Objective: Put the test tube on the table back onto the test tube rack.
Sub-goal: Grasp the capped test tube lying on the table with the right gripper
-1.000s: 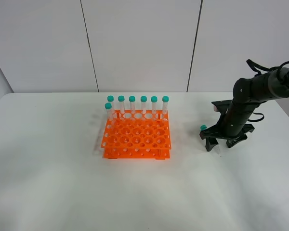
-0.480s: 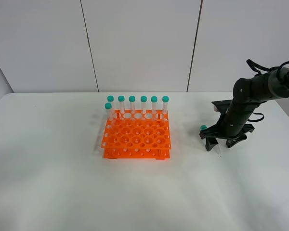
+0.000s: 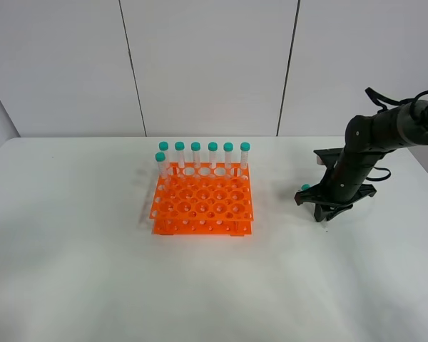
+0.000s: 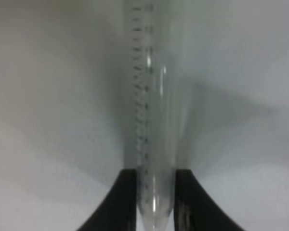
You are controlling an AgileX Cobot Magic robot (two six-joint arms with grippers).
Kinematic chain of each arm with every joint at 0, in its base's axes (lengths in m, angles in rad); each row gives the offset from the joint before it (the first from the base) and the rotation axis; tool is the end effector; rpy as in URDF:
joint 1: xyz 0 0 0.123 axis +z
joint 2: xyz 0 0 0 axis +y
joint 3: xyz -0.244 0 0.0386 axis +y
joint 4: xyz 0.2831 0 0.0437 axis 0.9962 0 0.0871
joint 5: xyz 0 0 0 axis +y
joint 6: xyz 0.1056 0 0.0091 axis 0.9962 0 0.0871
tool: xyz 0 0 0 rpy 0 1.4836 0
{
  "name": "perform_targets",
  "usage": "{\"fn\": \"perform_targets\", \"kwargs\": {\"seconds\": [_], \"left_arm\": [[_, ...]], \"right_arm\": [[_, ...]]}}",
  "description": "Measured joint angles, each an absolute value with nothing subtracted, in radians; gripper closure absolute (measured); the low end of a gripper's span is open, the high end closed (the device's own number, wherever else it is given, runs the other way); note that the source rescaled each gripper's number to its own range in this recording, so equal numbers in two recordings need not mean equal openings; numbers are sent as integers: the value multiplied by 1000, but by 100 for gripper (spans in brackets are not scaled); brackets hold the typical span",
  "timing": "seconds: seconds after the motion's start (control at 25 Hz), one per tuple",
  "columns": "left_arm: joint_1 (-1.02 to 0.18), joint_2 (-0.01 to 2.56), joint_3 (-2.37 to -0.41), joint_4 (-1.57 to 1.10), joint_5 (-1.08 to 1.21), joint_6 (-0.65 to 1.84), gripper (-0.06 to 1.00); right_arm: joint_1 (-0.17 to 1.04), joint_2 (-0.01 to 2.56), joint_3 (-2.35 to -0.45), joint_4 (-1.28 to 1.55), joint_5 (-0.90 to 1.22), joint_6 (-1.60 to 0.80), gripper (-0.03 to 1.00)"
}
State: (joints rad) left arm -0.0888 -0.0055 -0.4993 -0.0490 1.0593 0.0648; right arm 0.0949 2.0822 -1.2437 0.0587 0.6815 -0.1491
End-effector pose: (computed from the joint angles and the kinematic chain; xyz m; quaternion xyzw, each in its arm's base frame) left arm 0.0762 -0.0113 0.2877 0.0663 0.8488 -0.0308 0.5237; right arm 0.3873 0.0408 0.0307 -0.1001 0.9924 0.0181 0.0694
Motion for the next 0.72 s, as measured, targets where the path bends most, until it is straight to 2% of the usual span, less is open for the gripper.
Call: {"fn": "perform_targets", "kwargs": {"seconds": [0.48,0.72], "left_arm": [[-89,-5,-499,-49,1059,65,-5],[-89,-5,-499,-49,1059,65,-5]], "right_arm": [[95,2082,-1249,58,686,-151,96],[95,2072,-1326,92,768,-194,96]]}}
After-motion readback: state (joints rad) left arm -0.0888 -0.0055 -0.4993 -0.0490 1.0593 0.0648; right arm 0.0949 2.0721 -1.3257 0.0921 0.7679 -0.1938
